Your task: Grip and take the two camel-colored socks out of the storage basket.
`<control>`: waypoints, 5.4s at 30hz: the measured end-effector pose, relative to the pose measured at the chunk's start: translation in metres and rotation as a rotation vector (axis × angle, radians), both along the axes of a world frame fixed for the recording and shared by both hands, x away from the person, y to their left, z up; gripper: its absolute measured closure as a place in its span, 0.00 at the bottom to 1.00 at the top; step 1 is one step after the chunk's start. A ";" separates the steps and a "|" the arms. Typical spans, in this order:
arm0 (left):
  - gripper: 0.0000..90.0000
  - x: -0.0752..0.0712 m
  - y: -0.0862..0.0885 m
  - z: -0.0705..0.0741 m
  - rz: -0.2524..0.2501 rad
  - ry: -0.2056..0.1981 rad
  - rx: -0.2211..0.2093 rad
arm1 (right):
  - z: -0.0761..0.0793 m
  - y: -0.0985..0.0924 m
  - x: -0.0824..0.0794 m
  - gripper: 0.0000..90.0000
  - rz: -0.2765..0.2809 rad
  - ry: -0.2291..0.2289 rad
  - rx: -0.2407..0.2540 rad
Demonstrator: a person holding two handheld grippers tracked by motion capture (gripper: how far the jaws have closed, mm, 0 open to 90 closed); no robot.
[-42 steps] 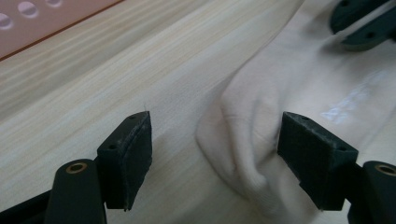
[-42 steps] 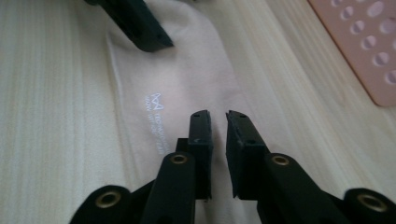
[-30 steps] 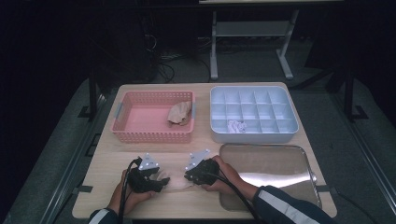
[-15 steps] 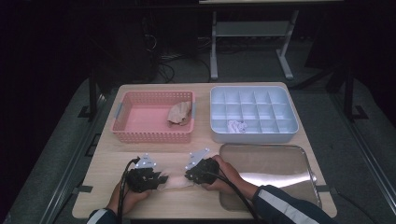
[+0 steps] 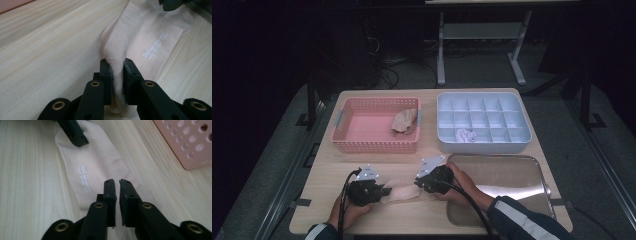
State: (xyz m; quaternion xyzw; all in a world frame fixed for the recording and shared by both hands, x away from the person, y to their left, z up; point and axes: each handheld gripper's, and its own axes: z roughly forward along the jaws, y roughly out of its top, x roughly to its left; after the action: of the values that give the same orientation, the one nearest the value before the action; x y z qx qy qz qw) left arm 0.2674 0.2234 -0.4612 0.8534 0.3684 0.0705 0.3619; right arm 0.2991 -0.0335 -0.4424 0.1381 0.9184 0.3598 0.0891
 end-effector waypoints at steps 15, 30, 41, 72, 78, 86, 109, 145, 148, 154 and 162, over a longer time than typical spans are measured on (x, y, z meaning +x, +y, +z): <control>0.88 -0.004 0.006 0.015 -0.008 -0.068 -0.078 | -0.017 0.001 0.012 0.92 -0.009 0.000 -0.069; 0.88 -0.008 0.004 0.031 -0.040 -0.116 -0.171 | -0.009 0.001 0.012 0.88 0.005 -0.004 -0.023; 0.88 0.005 -0.015 0.038 -0.066 -0.111 -0.243 | -0.017 0.021 0.018 0.88 0.018 0.004 -0.056; 0.85 0.027 -0.022 0.038 0.015 -0.052 -0.192 | 0.011 -0.002 0.032 0.78 -0.047 0.009 0.024; 0.82 0.036 -0.037 0.039 0.029 -0.048 -0.155 | 0.002 -0.023 0.020 0.78 -0.020 0.013 -0.062; 0.80 0.051 -0.067 0.030 0.004 -0.046 -0.073 | -0.003 -0.024 0.019 0.75 0.003 0.023 -0.070; 0.53 0.020 -0.044 0.008 0.007 -0.049 0.014 | 0.035 -0.036 0.013 0.82 -0.067 -0.026 0.106; 0.53 0.027 -0.041 -0.004 -0.006 0.006 -0.051 | -0.007 0.009 0.018 0.83 -0.025 -0.053 -0.112; 0.62 0.030 -0.040 -0.005 -0.013 0.029 -0.080 | -0.010 0.011 0.027 0.84 -0.038 -0.006 -0.098; 0.88 0.031 -0.038 -0.004 -0.029 0.058 -0.152 | -0.011 0.011 0.031 0.84 -0.018 0.015 -0.107; 0.92 0.033 -0.039 0.010 -0.034 0.030 -0.265 | -0.011 0.015 0.031 0.83 0.010 -0.003 -0.110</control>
State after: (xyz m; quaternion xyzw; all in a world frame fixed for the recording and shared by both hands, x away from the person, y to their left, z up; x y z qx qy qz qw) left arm 0.3003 0.1842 -0.4514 0.8052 0.3656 0.0024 0.4670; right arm 0.3304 -0.0183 -0.4531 0.1280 0.9374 0.3093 0.0960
